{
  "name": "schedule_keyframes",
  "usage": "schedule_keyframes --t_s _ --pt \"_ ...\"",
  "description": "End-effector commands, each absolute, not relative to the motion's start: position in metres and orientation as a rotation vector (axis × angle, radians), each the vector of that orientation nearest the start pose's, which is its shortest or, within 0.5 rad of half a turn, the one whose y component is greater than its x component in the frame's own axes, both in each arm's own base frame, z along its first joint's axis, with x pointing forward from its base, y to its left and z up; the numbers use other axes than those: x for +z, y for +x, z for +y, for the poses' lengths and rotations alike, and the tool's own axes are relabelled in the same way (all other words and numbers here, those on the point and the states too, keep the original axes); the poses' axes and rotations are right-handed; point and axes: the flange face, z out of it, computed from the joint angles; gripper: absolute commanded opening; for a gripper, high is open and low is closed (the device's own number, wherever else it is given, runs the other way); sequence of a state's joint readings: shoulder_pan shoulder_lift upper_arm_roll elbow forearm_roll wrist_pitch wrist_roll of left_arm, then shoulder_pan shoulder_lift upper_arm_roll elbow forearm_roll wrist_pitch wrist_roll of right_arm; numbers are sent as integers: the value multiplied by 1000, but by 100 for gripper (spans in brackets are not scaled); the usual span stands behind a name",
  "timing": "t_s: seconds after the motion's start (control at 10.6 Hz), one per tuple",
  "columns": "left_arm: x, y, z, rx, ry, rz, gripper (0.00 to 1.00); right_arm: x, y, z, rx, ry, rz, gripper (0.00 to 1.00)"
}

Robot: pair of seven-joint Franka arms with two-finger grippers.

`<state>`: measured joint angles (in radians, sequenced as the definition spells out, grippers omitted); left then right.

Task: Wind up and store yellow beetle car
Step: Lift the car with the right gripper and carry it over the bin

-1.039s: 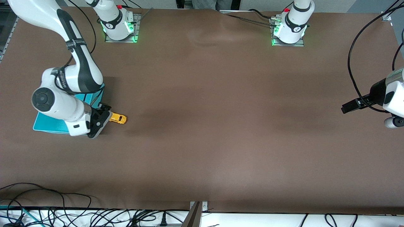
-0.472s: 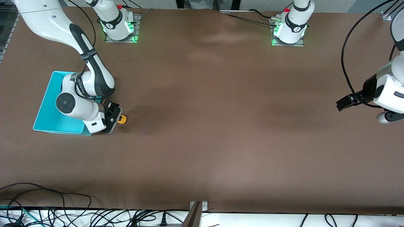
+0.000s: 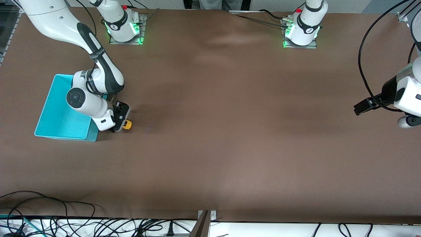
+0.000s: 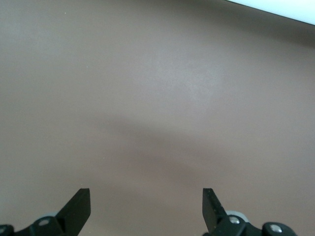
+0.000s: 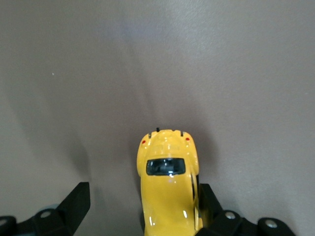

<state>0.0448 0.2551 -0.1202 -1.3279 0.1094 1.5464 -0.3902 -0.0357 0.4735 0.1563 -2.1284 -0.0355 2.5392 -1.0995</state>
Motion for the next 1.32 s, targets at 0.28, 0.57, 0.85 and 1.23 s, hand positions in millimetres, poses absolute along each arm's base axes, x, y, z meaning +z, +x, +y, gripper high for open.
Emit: schedule_keyframes --t_s 0.28,0.57,0.85,1.23 --pt "589 626 -24 43 -3026 -499 100 227 563 76 -5 -2458 -1876 0" --pt "589 626 -23 46 -3026 -502 100 275 553 83 75 -2407 -1928 0" --pt "589 626 -24 48 -3031 -502 100 331 538 77 175 -2275 -2049 0" --pt "588 626 -24 50 -3030 -504 100 367 526 -25 193 -2005 -2248 0"
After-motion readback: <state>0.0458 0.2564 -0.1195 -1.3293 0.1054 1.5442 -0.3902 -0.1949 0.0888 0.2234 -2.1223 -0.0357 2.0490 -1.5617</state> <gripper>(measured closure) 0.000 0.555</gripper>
